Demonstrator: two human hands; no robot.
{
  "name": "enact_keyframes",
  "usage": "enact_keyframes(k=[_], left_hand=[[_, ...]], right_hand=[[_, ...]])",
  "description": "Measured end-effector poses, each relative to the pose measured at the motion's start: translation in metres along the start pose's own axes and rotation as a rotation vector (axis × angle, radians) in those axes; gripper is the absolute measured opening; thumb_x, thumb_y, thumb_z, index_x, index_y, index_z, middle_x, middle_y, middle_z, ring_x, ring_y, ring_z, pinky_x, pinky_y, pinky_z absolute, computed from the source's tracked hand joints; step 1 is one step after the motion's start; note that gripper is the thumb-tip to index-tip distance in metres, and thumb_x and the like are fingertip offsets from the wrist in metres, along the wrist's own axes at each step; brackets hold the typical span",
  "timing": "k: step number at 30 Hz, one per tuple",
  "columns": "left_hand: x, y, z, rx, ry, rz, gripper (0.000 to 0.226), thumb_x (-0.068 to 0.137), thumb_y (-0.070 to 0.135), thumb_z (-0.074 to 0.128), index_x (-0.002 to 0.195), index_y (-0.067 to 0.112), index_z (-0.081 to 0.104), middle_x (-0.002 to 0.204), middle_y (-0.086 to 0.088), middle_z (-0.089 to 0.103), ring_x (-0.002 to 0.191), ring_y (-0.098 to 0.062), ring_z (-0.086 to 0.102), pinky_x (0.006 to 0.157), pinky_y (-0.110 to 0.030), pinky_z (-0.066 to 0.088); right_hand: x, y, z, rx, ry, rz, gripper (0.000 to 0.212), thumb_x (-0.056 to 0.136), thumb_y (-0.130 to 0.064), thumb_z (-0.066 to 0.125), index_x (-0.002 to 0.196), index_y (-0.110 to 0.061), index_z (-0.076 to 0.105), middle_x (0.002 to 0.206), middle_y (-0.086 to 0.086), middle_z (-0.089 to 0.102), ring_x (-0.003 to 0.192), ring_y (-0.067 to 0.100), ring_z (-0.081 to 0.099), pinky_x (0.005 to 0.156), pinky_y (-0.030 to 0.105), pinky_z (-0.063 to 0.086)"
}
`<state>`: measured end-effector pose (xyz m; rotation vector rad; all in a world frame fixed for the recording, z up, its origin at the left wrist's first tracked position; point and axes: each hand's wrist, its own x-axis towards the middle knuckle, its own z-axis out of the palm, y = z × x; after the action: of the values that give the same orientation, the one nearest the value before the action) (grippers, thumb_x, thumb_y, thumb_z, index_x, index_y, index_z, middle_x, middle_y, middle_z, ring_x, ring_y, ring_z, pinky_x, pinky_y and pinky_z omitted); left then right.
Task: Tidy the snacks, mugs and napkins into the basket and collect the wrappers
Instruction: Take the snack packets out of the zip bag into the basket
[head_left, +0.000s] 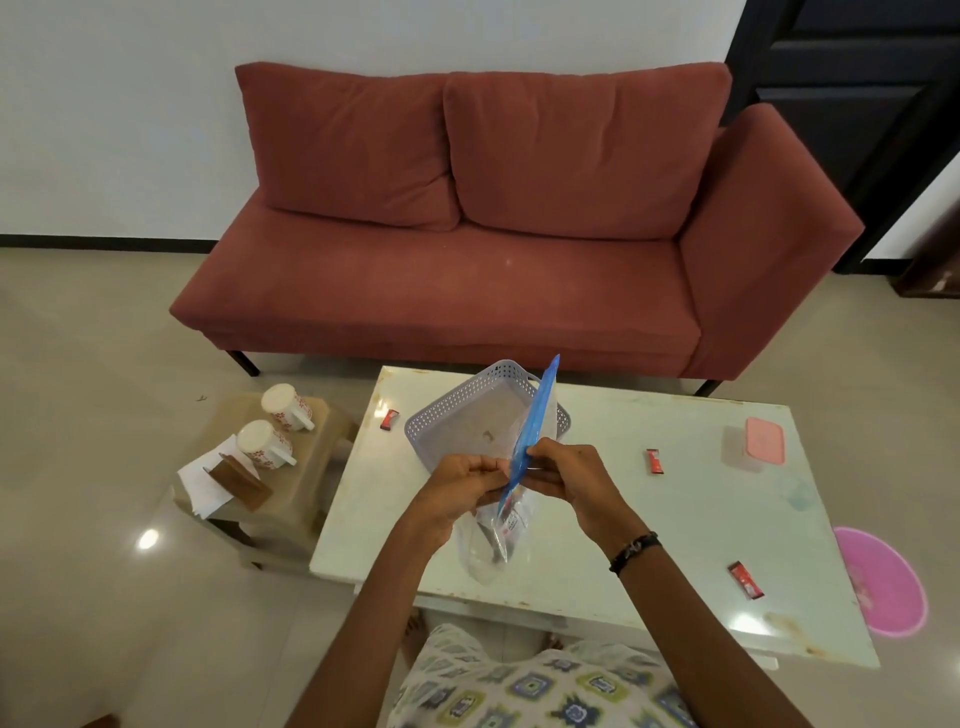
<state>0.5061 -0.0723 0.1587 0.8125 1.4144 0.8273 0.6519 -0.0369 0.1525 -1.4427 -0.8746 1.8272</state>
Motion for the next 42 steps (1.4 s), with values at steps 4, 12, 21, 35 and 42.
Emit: enact_keyframes(k=[4, 12, 21, 35, 42], left_hand=[[0.005, -0.003, 0.010, 0.363, 0.108, 0.128, 0.017, 0.084, 0.016, 0.067, 0.097, 0.007, 0.061, 0.087, -0.004, 0.065, 0.080, -0.016, 0.064, 0.068, -0.015, 0.053], [0.009, -0.005, 0.001, 0.471, 0.159, 0.239, 0.019, 0.090, 0.019, 0.057, 0.082, 0.001, 0.059, 0.080, -0.018, 0.065, 0.069, -0.020, 0.064, 0.062, -0.017, 0.053], [0.010, -0.005, -0.005, 0.325, 0.029, 0.129, 0.009, 0.087, 0.008, 0.061, 0.080, 0.004, 0.058, 0.074, -0.013, 0.063, 0.063, -0.013, 0.064, 0.059, -0.013, 0.055], [-0.004, 0.005, 0.007, 0.279, -0.151, -0.173, 0.031, 0.093, 0.020, 0.036, 0.068, 0.016, 0.053, 0.056, 0.002, 0.046, 0.047, -0.009, 0.041, 0.049, -0.016, 0.037], [-0.006, -0.006, 0.015, 0.198, -0.079, 0.031, 0.028, 0.092, 0.010, 0.040, 0.065, 0.009, 0.047, 0.055, -0.001, 0.041, 0.043, -0.008, 0.037, 0.043, -0.016, 0.031]], right_hand=[[0.001, 0.003, 0.009, -0.212, 0.101, -0.133, 0.019, 0.088, -0.011, 0.056, 0.093, 0.002, 0.069, 0.084, 0.012, 0.070, 0.067, 0.013, 0.069, 0.052, 0.011, 0.053], [-0.007, 0.001, 0.000, -0.178, -0.207, -0.028, 0.028, 0.086, -0.022, 0.066, 0.099, 0.002, 0.071, 0.098, 0.015, 0.074, 0.089, 0.021, 0.073, 0.073, 0.018, 0.058], [-0.002, 0.003, 0.001, -0.577, -0.217, 0.026, 0.017, 0.086, -0.019, 0.063, 0.085, -0.005, 0.071, 0.081, 0.005, 0.073, 0.070, 0.009, 0.071, 0.076, 0.020, 0.058], [-0.002, 0.013, -0.003, -0.532, -0.281, -0.125, 0.023, 0.094, -0.014, 0.045, 0.087, -0.001, 0.062, 0.076, 0.001, 0.063, 0.068, 0.008, 0.055, 0.069, 0.018, 0.046], [-0.004, -0.001, -0.013, -0.463, -0.458, 0.062, 0.022, 0.093, -0.017, 0.042, 0.081, -0.009, 0.059, 0.077, 0.006, 0.053, 0.073, 0.013, 0.046, 0.075, 0.024, 0.042]])
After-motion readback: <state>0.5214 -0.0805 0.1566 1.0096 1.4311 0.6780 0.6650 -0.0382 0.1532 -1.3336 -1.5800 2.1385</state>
